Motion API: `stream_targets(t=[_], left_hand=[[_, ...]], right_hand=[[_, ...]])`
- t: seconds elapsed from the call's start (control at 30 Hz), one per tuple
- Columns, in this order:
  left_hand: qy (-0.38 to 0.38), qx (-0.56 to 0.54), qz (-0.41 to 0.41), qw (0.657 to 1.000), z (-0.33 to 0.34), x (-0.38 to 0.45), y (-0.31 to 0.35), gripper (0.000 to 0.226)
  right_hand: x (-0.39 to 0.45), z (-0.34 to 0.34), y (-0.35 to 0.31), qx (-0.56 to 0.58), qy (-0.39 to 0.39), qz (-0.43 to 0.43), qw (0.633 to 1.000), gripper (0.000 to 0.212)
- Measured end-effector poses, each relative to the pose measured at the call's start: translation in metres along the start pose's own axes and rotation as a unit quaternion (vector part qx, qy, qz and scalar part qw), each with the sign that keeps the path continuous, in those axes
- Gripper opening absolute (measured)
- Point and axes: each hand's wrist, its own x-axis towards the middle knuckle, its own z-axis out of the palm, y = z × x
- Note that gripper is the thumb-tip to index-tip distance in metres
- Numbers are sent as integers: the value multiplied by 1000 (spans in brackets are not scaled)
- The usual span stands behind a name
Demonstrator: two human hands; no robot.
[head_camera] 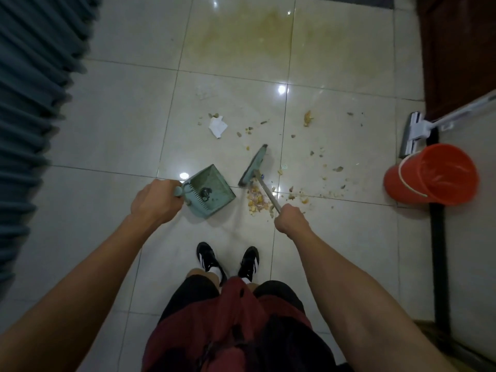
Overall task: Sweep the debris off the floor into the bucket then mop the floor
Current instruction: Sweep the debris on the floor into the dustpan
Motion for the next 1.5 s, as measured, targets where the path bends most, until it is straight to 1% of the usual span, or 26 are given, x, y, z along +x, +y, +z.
stream_targets(t=[0.13,0.3,0.47,0.6,0.73,0.8,0.9,1.07,1.2,1.33,1.4,1.5], left_hand=[[10,4,6,1000,-14,6,-1,11],[25,2,-10,1000,-38,28,-31,15],[34,-27,-37,998,-69,68,-83,12],[14,-42,-47,998,-104,108,-130,11],[12,-52,-54,997,-139,144,-175,8],[15,-47,-52,997,-154,162,-192,6],[10,-36,-48,998,-175,191,-209,7],[12,-14,-42,999,-201,245,-220,10],[11,-13,-48,999,-223,295,-223,8],[5,-1,-58,998,-248,343,-214,13],[-6,10,-55,998,-261,366,-205,13],[-14,15,-58,998,-277,396,-191,12]], right_hand=[[0,-1,-20,35,2,-16,999,29],[14,-14,-67,33,9,-42,999,36],[38,-27,-150,33,7,-47,998,35],[59,-36,-228,20,10,-42,999,35],[80,-46,-305,9,9,-52,999,35],[86,-54,-335,2,7,-62,998,32],[95,-65,-367,3,8,-56,998,33],[131,-87,-406,4,13,-66,998,33],[172,-112,-435,26,-1,-69,997,34],[218,-142,-469,53,-16,-73,996,29],[237,-159,-484,68,-32,-73,994,33],[264,-184,-505,91,-63,-55,992,44]])
